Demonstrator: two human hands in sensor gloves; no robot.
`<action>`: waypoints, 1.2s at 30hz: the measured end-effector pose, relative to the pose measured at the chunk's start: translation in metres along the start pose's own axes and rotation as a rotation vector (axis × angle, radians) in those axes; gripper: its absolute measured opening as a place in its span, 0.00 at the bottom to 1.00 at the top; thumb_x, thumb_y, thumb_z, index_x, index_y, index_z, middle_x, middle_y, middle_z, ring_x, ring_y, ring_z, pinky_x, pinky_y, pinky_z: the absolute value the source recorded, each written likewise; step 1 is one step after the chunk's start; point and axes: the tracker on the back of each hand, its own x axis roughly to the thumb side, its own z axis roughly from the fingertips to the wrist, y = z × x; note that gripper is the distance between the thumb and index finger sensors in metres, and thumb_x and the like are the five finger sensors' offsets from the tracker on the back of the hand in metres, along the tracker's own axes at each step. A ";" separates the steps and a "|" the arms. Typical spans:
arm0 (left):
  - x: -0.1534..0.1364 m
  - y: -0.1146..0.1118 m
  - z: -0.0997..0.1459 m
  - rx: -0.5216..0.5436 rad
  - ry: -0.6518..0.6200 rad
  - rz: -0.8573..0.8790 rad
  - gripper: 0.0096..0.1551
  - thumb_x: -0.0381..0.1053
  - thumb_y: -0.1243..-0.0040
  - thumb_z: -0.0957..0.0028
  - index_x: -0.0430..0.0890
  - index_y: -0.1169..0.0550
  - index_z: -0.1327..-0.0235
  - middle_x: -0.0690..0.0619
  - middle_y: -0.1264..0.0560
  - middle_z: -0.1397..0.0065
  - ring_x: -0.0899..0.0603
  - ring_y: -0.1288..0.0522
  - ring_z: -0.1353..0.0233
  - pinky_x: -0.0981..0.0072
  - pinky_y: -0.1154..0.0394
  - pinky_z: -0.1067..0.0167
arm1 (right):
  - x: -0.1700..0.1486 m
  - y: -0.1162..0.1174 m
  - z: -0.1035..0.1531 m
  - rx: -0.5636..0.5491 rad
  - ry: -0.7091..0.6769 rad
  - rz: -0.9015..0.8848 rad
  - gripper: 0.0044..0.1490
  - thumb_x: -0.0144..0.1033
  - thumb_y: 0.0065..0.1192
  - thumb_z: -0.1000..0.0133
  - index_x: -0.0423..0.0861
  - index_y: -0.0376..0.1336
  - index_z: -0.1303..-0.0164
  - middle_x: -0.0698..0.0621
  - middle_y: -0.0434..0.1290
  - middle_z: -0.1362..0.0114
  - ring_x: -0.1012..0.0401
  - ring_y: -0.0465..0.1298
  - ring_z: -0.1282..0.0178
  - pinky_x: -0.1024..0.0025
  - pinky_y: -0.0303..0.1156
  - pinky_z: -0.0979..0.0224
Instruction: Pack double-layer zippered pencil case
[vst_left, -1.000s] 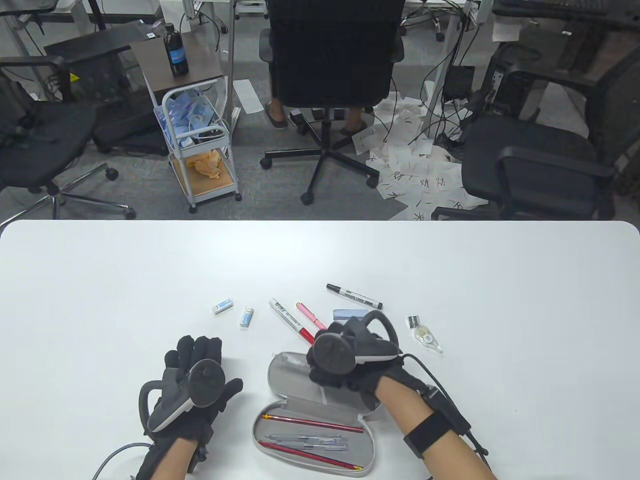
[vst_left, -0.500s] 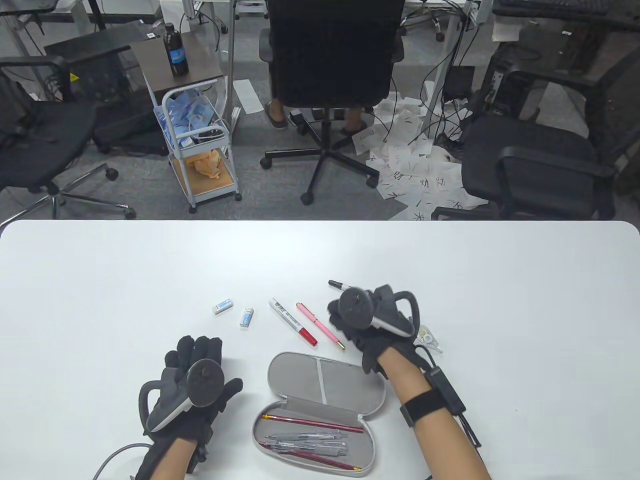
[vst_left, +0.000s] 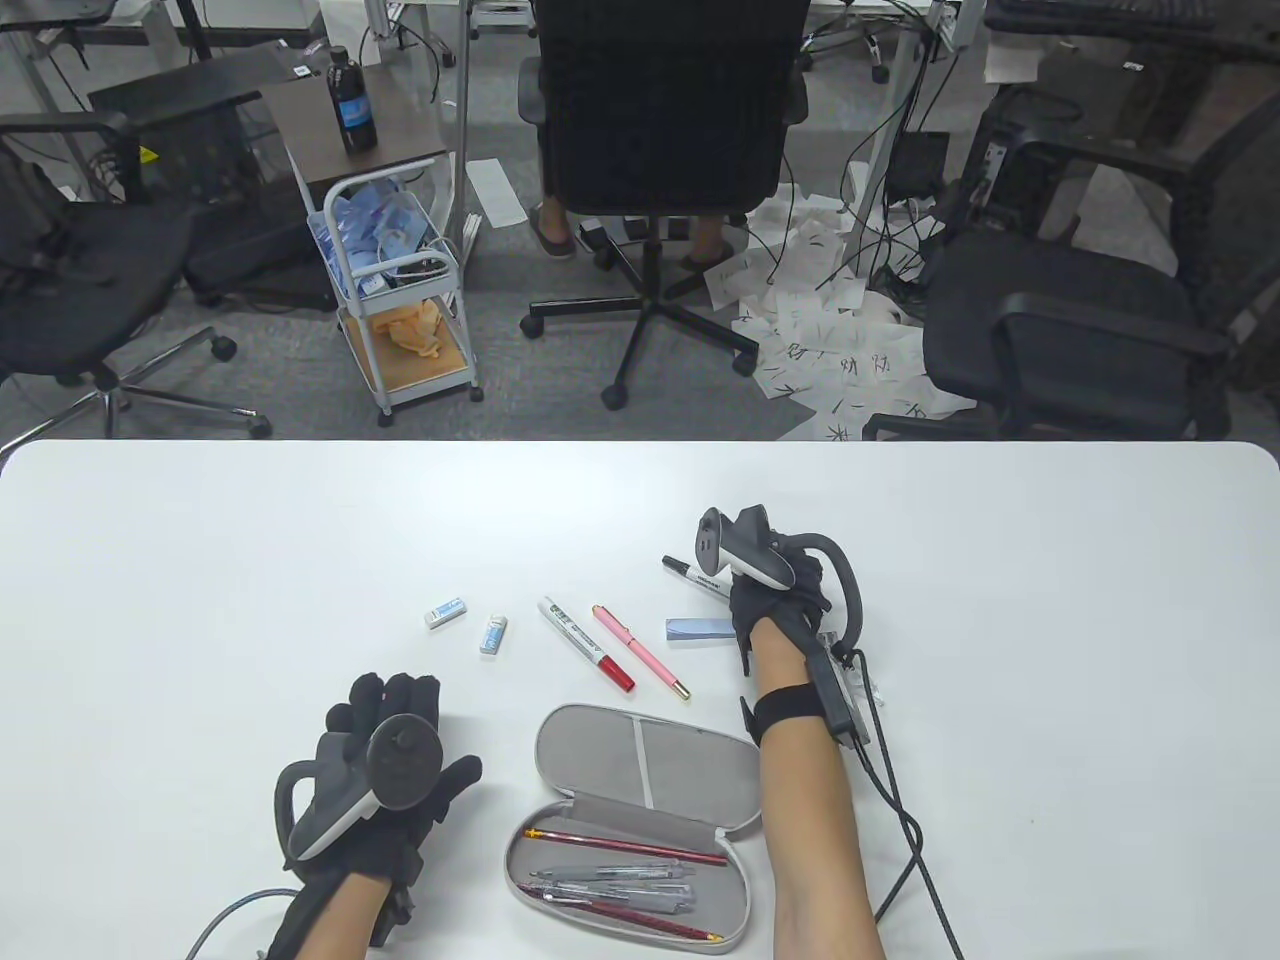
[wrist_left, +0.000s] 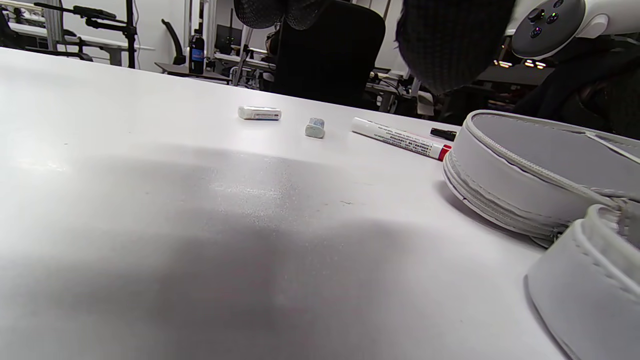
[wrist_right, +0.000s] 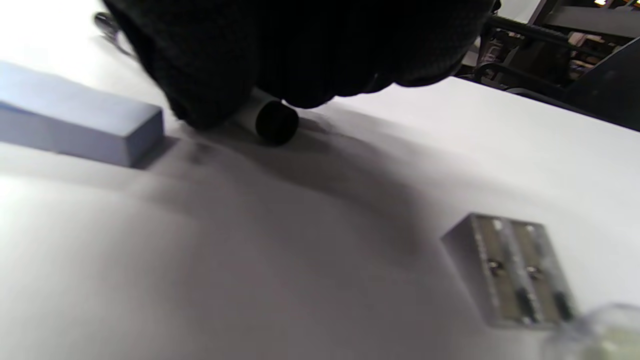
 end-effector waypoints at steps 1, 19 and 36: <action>0.000 0.000 0.000 -0.002 -0.001 -0.001 0.55 0.64 0.35 0.42 0.37 0.44 0.12 0.33 0.46 0.12 0.23 0.57 0.19 0.31 0.58 0.29 | 0.000 -0.001 0.001 0.011 -0.012 0.002 0.30 0.46 0.66 0.49 0.53 0.66 0.36 0.52 0.69 0.29 0.51 0.68 0.31 0.55 0.67 0.26; 0.010 0.001 0.001 0.005 -0.013 -0.048 0.55 0.63 0.35 0.41 0.36 0.43 0.12 0.33 0.46 0.12 0.22 0.56 0.19 0.31 0.58 0.29 | 0.036 0.004 0.209 -0.041 -0.786 -0.045 0.30 0.54 0.71 0.48 0.47 0.70 0.42 0.49 0.75 0.40 0.52 0.73 0.41 0.56 0.73 0.36; 0.001 -0.004 -0.001 -0.029 0.018 -0.026 0.55 0.63 0.35 0.41 0.36 0.44 0.12 0.33 0.46 0.12 0.22 0.57 0.19 0.31 0.58 0.29 | 0.051 -0.046 0.132 -0.284 -0.355 0.018 0.25 0.51 0.71 0.49 0.57 0.72 0.42 0.55 0.76 0.38 0.56 0.75 0.42 0.62 0.76 0.37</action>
